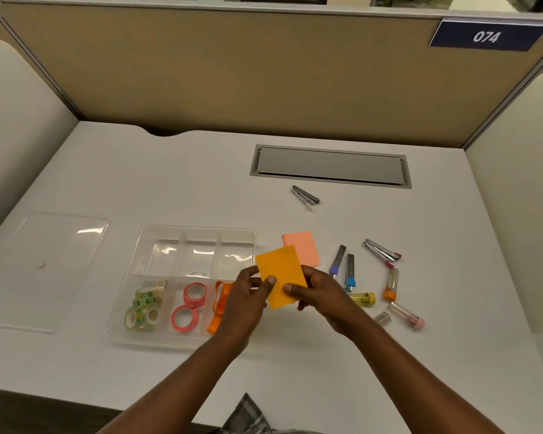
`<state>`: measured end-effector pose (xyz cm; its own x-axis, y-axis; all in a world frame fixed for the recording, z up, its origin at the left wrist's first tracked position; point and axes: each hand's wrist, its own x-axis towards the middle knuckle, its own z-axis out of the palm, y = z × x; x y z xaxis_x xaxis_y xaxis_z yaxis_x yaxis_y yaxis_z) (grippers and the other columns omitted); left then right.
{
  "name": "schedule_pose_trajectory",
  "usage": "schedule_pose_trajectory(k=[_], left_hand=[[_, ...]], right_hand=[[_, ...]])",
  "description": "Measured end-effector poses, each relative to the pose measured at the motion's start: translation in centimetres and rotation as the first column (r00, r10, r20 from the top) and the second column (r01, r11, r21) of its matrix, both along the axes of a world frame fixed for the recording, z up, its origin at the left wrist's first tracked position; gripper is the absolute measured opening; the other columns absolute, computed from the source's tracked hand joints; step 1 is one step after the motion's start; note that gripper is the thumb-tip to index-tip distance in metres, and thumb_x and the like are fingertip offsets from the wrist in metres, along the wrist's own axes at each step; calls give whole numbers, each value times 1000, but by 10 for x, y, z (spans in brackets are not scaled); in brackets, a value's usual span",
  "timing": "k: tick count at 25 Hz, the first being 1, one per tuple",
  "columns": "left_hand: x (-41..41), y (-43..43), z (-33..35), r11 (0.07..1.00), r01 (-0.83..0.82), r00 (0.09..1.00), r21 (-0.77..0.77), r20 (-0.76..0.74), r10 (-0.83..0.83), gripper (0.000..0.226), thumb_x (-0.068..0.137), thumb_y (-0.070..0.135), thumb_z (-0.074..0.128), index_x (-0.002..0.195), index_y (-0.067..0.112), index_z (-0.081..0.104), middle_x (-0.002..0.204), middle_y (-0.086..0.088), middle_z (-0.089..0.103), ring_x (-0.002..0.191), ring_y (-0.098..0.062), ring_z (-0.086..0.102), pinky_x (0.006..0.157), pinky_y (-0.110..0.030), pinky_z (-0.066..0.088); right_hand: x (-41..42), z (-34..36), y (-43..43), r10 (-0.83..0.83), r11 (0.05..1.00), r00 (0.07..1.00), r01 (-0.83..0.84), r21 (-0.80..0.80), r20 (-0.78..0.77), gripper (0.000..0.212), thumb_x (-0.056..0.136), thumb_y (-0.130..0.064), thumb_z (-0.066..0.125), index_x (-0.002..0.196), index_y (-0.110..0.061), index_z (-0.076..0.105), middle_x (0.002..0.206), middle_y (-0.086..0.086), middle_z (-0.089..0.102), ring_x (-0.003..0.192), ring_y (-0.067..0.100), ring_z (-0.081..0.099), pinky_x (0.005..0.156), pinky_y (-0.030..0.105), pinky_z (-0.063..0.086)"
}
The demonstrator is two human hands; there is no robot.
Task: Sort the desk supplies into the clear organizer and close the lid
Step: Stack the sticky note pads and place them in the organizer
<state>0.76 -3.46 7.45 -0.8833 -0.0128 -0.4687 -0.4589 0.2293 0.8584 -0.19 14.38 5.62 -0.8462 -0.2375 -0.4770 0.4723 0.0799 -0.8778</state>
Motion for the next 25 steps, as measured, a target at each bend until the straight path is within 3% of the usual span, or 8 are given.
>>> schedule_pose_trajectory(k=[3,5,9,12,15,20,23,25], left_hand=[[-8,-6,-2,1000,-15,999,-21,-44,14,3,97,24,60,99,25,62,102,-1,70,93,-21,68,77,-40,58],[-9,-11,-5,998,-12,998,-62,-55,8,6,97,23,60,94,27,61,97,3,70,88,-16,67,73,-34,55],[-5,-21,-15,996,-17,1000,-90,-23,15,5,97,23,60,99,22,63,99,0,70,88,-17,67,74,-34,55],[-1,-27,-21,994,-23,1000,-104,-12,22,3,97,25,60,97,23,62,99,0,70,88,-17,66,73,-34,54],[0,-30,-25,995,-26,1000,-101,-8,26,7,96,25,61,97,19,63,97,-1,70,89,-20,67,77,-40,54],[-4,-25,-28,996,-37,999,-82,-4,37,5,97,24,61,95,20,64,95,2,70,87,-16,66,71,-29,52],[-10,-21,-27,998,-62,998,-26,12,63,5,96,21,61,94,20,65,92,2,71,83,-16,67,66,-30,53],[-17,-18,-25,994,-103,994,37,44,102,5,97,19,61,94,18,65,93,-1,72,85,-21,68,68,-36,55]], right_hand=[[-9,-4,2,-22,999,1000,21,43,11,48,78,-53,69,115,-23,65,109,-1,71,98,22,68,72,28,57],[-30,-13,3,-133,963,990,142,227,-58,36,87,-49,67,105,-19,67,101,2,72,95,24,68,77,35,58],[-76,-37,1,5,584,995,80,808,-102,59,90,-48,65,132,-10,49,129,14,55,119,29,55,97,40,48],[-94,-47,-13,116,374,993,-49,926,6,84,80,-61,68,136,-6,38,135,16,41,124,31,46,98,41,47],[-101,-56,-27,189,283,982,-44,958,-11,82,79,-55,73,134,-5,39,132,15,42,119,29,48,93,37,48],[-104,-52,-19,209,398,968,45,916,-138,36,90,-27,59,118,-5,55,115,15,60,103,30,60,78,33,47],[-102,-43,7,-115,650,970,237,722,-215,14,90,-13,55,91,-4,65,90,15,69,87,34,65,56,26,33],[-91,-34,23,-394,830,916,392,397,-81,18,93,-15,58,104,-4,68,96,15,70,87,32,66,55,22,42]])
